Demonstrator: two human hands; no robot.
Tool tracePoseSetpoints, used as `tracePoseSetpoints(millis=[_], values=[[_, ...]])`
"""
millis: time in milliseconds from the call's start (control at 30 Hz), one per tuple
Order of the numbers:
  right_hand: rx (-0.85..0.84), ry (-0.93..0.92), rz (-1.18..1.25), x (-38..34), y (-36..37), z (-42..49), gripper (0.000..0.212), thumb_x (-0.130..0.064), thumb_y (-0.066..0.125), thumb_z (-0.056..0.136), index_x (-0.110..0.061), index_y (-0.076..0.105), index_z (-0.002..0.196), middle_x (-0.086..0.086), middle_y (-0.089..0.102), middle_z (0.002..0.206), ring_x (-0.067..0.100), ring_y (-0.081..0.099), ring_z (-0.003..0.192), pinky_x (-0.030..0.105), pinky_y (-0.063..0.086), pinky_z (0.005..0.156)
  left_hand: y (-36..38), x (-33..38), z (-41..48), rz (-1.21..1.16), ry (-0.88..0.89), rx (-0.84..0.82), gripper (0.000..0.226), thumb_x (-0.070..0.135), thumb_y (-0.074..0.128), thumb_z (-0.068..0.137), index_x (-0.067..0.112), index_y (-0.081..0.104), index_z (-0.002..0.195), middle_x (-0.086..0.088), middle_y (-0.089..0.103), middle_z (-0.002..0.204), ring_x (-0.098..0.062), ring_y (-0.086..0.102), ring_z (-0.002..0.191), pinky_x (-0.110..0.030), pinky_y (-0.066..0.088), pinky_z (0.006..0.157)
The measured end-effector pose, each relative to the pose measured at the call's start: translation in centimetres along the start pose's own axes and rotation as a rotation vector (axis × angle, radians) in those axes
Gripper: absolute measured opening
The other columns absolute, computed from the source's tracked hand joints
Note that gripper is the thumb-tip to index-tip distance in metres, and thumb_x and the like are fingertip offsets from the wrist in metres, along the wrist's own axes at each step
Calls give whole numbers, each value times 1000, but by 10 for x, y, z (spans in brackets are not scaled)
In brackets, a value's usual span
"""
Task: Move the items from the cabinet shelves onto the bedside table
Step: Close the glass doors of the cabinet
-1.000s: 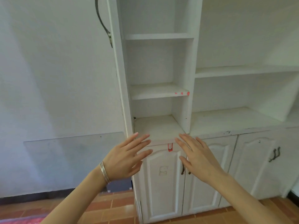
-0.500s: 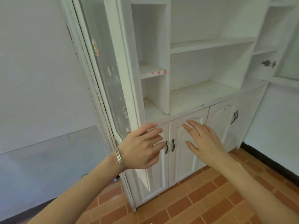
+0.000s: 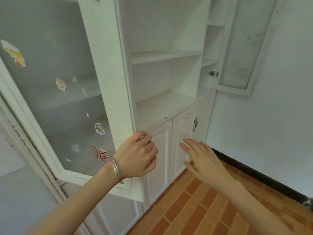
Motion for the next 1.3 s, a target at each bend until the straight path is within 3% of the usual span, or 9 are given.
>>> tracePoseSetpoints(millis=[133,233,367,433,533,633,700,1067,1300], values=[[-5,-48,30,33,20,29,54,-28,59,89,-18,39,138,6,48,139,20,46,126,43,33,105,34,-15,23,-14,-30,36,22,26,49,82,14,59,67,-1,55,63,-24,54,70,-33,34,83],[12,-90,56,58,36,55,53,-29,56,89,-18,40,137,5,49,138,19,47,125,43,36,103,63,-31,42,3,-60,22,21,24,47,83,14,62,72,-1,59,69,-25,58,78,-34,33,88],[10,-166,100,85,58,89,58,-26,68,82,-15,43,133,7,53,133,20,51,121,47,45,97,97,-60,61,17,-85,29,21,19,50,81,13,69,89,-4,68,98,-26,52,112,-40,24,109],[22,-204,103,96,69,104,49,-31,57,89,-16,42,133,5,54,132,17,49,120,45,46,96,108,-81,65,38,-150,59,24,17,52,80,12,70,95,-8,67,109,-27,48,120,-43,21,113],[19,-223,129,110,86,128,46,-41,23,97,-18,40,133,4,54,131,14,44,120,43,46,96,121,-117,71,73,-266,47,25,16,53,81,9,69,99,-11,66,113,-30,48,121,-42,21,114],[6,-229,169,117,105,152,47,-39,30,92,-18,40,134,3,53,132,14,46,120,44,47,95,149,-147,73,96,-274,-22,25,16,53,81,9,69,99,-11,66,111,-31,51,119,-42,22,114],[22,-239,183,122,119,172,46,-41,22,97,-20,39,134,2,52,133,12,42,122,43,46,96,170,-162,73,149,-258,-44,24,16,53,81,10,69,97,-9,67,108,-29,51,119,-43,20,115],[-12,-243,250,114,181,271,53,-38,32,91,-17,41,138,3,47,139,16,40,129,42,36,106,216,-206,69,269,-308,0,18,18,54,80,12,70,86,-3,69,97,-24,55,111,-38,18,116],[-18,-375,283,98,196,322,51,-32,45,87,-12,48,133,8,52,134,22,47,124,45,39,101,237,-229,65,321,-352,-76,16,18,54,80,11,69,81,-3,69,90,-26,59,108,-39,17,116]])
Point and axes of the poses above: each hand's wrist, its own z-axis towards the middle knuckle, its own y-axis out of the palm, x = y × z, the point moved 5 cm from there along z, towards the middle knuckle
